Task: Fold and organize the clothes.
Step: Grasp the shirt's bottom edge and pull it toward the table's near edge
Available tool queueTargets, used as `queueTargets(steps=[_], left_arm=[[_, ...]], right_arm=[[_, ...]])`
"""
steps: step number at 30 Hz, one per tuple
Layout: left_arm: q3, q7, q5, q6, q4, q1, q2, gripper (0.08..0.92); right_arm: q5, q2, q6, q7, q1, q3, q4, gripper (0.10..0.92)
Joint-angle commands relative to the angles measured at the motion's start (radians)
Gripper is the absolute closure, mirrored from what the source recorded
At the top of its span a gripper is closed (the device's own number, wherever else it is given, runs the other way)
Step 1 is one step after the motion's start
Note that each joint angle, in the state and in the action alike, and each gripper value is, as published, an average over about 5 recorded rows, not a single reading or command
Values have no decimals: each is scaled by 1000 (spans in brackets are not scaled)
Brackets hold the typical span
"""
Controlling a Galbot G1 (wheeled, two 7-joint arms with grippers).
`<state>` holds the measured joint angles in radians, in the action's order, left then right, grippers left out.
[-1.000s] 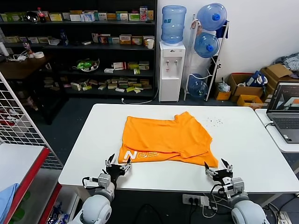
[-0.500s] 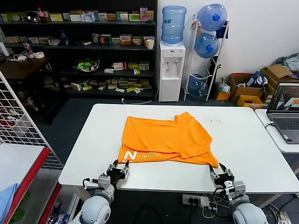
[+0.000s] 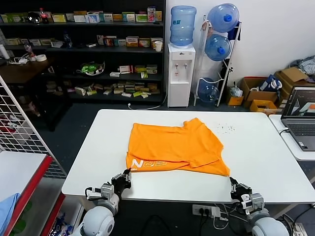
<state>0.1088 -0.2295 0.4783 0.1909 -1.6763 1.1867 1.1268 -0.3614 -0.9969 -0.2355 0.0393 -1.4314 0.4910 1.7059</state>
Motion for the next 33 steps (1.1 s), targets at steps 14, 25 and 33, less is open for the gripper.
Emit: queueTargets(steps=[14, 25, 33], left_arm=[[3, 8, -10, -4, -16, 15, 4, 902], [5, 12, -17, -9, -5, 14, 8, 902], [10, 15, -18, -15, -3, 19, 6, 902]], right_arm=[[-53, -22, 193, -40, 18, 2, 9, 724], [-47, -84, 176, -43, 102, -45, -114, 412], [-42, -102, 174, -46, 137, -56, -176, 351]])
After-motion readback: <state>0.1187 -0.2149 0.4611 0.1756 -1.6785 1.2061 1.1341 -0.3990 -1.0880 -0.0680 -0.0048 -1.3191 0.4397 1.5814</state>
